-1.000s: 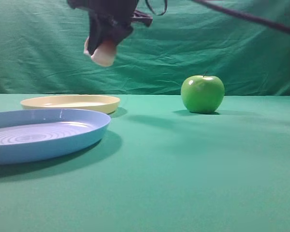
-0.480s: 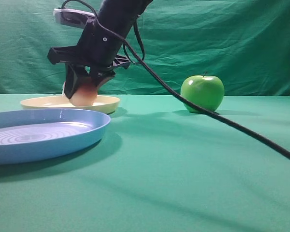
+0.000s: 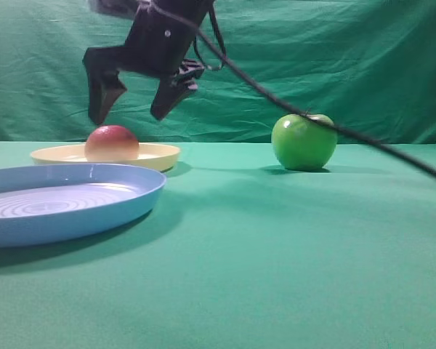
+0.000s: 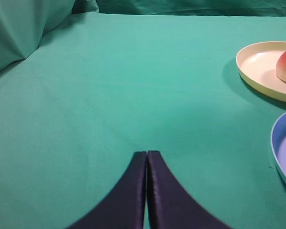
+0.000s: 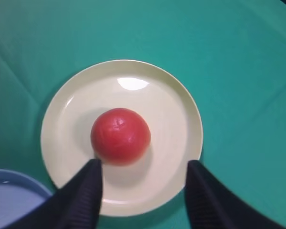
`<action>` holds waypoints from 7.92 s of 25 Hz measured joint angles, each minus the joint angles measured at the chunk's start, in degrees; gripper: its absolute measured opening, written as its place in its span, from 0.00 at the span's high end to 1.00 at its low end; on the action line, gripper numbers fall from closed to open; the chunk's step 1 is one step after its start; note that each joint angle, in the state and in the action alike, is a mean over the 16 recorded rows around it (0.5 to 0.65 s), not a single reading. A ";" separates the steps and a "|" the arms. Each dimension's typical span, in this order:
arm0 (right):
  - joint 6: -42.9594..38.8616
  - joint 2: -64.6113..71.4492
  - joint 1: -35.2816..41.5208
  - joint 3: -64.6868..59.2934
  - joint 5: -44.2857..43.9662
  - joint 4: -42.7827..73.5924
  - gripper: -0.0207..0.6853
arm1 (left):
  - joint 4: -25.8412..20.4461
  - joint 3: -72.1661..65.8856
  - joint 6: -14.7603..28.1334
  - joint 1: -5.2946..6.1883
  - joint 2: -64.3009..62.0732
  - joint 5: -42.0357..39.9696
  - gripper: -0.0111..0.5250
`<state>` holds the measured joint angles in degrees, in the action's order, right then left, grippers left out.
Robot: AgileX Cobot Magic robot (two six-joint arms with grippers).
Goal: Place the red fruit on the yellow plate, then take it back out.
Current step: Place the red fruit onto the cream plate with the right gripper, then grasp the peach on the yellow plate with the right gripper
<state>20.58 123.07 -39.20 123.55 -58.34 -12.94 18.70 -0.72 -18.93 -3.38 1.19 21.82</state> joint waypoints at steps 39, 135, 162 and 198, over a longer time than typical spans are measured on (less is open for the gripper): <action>-20.10 -74.80 5.96 -50.70 -2.05 11.80 0.97 | 0.00 0.00 0.00 0.00 0.00 0.00 0.98; -4.72 -86.31 27.14 -77.13 12.04 -1.98 0.97 | 0.00 0.00 0.00 0.00 0.00 0.00 0.98; 7.20 -30.66 8.49 -43.55 13.21 -6.37 0.97 | 0.00 0.00 0.10 0.00 0.00 0.00 0.98; 25.66 13.94 -0.89 -7.52 26.40 -23.97 0.06 | 0.00 0.00 0.00 0.00 0.00 0.00 0.98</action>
<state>46.24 137.01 -40.09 116.03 -31.94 -36.91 18.70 -0.72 -18.93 -3.38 1.19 21.82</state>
